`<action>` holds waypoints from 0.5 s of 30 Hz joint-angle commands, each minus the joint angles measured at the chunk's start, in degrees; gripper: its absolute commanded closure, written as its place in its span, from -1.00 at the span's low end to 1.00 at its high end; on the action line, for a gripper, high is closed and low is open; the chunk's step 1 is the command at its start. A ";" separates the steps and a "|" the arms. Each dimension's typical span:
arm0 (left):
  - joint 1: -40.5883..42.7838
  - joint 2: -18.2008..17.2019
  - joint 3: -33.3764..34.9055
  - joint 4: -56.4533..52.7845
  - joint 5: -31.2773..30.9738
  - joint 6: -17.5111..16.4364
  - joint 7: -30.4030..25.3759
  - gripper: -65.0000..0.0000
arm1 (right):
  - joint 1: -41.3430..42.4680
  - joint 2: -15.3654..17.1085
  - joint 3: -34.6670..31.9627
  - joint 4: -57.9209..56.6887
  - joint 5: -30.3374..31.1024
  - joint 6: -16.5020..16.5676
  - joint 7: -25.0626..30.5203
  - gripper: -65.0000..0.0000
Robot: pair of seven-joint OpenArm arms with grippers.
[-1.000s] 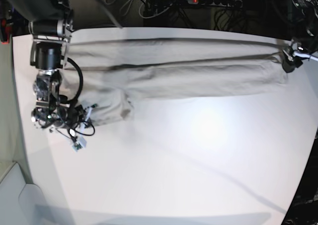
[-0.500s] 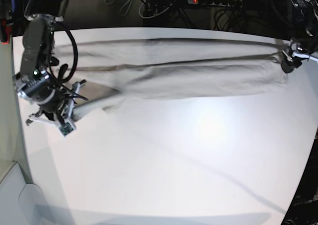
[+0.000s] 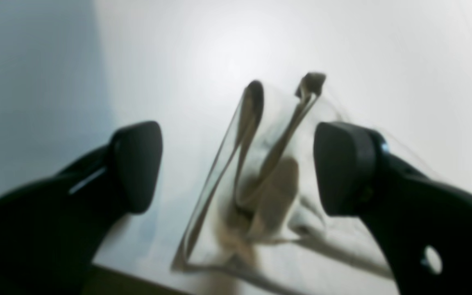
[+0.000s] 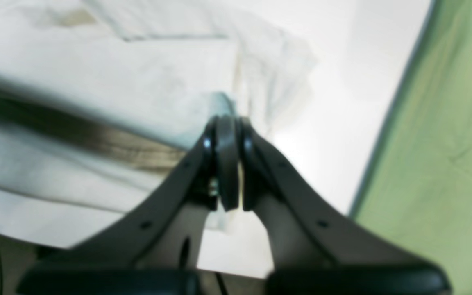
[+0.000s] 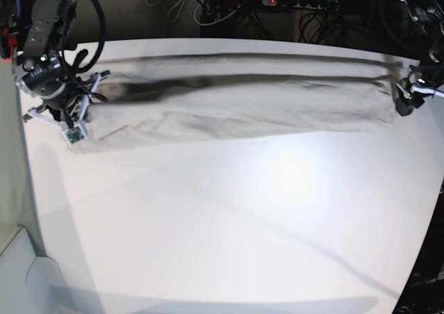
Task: Layout the t-shirt on the table in an organized manner, then fold the t-shirt properly
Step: 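Hold the shirt end with the right gripper while the left gripper adjusts its grip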
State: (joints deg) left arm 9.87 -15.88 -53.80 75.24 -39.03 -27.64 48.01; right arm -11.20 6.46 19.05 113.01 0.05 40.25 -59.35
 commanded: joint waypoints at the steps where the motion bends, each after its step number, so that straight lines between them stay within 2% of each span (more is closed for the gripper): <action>1: -0.59 -1.31 -0.13 0.85 -1.11 -0.45 -1.11 -0.74 | 0.26 0.44 0.16 0.09 0.25 -0.25 0.67 1.00; 7: -0.59 -1.31 -0.13 0.85 -1.11 -0.45 -1.11 -0.74 | -0.10 0.44 -2.56 -4.66 0.17 -0.25 5.15 1.00; 11: -0.33 -1.31 0.39 0.85 -1.11 -0.45 -1.11 -0.74 | -0.01 0.44 -2.74 -7.38 0.17 -0.25 5.42 1.00; 15: -0.15 -1.48 4.00 0.85 -1.11 -0.45 -1.11 -0.74 | 0.26 0.27 -2.74 -7.47 0.17 -0.25 5.42 1.00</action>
State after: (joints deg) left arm 9.93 -16.12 -49.32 75.24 -39.07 -27.66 47.99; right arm -11.49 6.46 16.10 104.49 -0.21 40.23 -54.83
